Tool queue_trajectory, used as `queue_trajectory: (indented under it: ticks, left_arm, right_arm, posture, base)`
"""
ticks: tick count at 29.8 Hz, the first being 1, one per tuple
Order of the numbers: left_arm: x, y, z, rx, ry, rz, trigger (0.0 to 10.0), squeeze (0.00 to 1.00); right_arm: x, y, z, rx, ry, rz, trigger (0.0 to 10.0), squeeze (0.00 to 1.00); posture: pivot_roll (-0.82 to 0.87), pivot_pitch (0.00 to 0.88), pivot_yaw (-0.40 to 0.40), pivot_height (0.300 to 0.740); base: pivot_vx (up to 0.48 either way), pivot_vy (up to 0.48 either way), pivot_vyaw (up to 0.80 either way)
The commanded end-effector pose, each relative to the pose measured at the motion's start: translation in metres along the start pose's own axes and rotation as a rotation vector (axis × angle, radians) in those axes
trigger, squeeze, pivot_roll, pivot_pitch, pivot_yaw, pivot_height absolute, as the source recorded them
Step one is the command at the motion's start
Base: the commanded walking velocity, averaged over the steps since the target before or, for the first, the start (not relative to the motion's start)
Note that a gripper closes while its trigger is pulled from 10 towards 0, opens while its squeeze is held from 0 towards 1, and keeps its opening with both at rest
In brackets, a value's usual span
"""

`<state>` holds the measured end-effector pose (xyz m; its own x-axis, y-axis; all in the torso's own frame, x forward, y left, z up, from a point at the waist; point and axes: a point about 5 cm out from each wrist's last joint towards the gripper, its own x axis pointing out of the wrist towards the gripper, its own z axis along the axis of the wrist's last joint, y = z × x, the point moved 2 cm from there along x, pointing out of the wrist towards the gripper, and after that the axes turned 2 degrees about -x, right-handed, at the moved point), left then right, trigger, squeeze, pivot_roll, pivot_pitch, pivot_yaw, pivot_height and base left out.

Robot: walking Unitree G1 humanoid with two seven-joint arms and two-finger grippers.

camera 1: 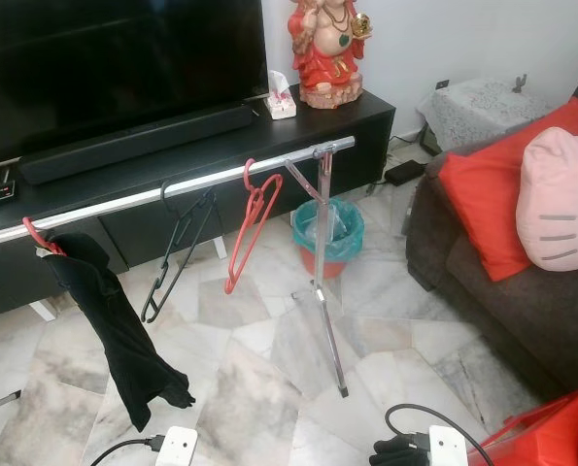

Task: Hang hanger

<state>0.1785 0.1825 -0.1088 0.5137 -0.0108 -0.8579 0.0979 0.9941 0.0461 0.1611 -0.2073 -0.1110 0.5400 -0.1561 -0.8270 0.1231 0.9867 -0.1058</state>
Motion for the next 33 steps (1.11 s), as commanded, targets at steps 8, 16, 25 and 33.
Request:
queue_trajectory:
  ticks: [8,16,25,33]
  left_arm:
    - [-0.0010,0.0043,-0.0037,-0.024,0.006,0.009,10.0,0.00]
    - [-0.0009,0.0044,-0.0026,-0.020,0.002,0.007,10.0,0.00]
    - [-0.0008,0.0048,-0.0017,-0.014,-0.002,0.005,10.0,0.00]
    - [-0.0009,0.0052,-0.0002,0.005,-0.010,0.002,10.0,0.00]
  right_arm:
    - [-0.0014,0.0007,-0.0096,-0.016,0.038,0.012,10.0,0.00]
    - [-0.0014,0.0001,-0.0097,-0.012,0.038,0.006,10.0,0.00]
    - [-0.0018,-0.0003,-0.0115,-0.014,0.045,0.004,10.0,0.00]
    - [-0.0020,0.0005,-0.0127,-0.016,0.047,0.006,10.0,0.00]
  posture:
    - [-0.07,0.000,0.076,0.740]
    - [-0.07,0.000,0.077,0.740]
    - [-0.07,0.000,0.079,0.740]
    - [-0.07,0.000,0.079,0.740]
  base:
    - [0.000,0.030,0.00]
    - [0.000,0.397,0.00]
    - [0.000,0.312,0.00]
    - [0.000,0.070,0.00]
